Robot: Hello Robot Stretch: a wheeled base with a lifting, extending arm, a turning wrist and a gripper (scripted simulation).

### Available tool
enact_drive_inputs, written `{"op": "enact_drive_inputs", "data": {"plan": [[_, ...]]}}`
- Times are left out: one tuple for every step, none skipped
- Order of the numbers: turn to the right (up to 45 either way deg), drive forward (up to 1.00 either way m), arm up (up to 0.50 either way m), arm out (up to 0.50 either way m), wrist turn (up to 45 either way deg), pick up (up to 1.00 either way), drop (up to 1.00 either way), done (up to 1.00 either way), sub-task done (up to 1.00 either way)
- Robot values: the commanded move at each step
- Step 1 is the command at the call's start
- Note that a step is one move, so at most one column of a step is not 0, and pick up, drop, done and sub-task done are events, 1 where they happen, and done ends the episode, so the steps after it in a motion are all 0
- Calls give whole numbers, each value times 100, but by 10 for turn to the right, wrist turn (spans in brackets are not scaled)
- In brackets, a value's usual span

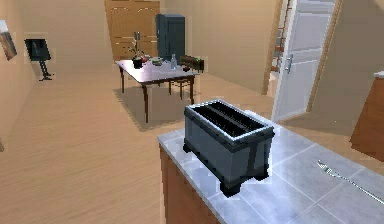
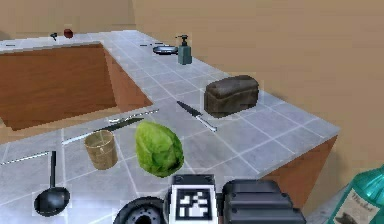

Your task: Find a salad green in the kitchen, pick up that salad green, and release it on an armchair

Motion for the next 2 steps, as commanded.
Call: {"op": "enact_drive_inputs", "data": {"plan": [[0,0,0,12,0,0,0,0,0],[0,0,0,0,450,0,0,0,0]]}}
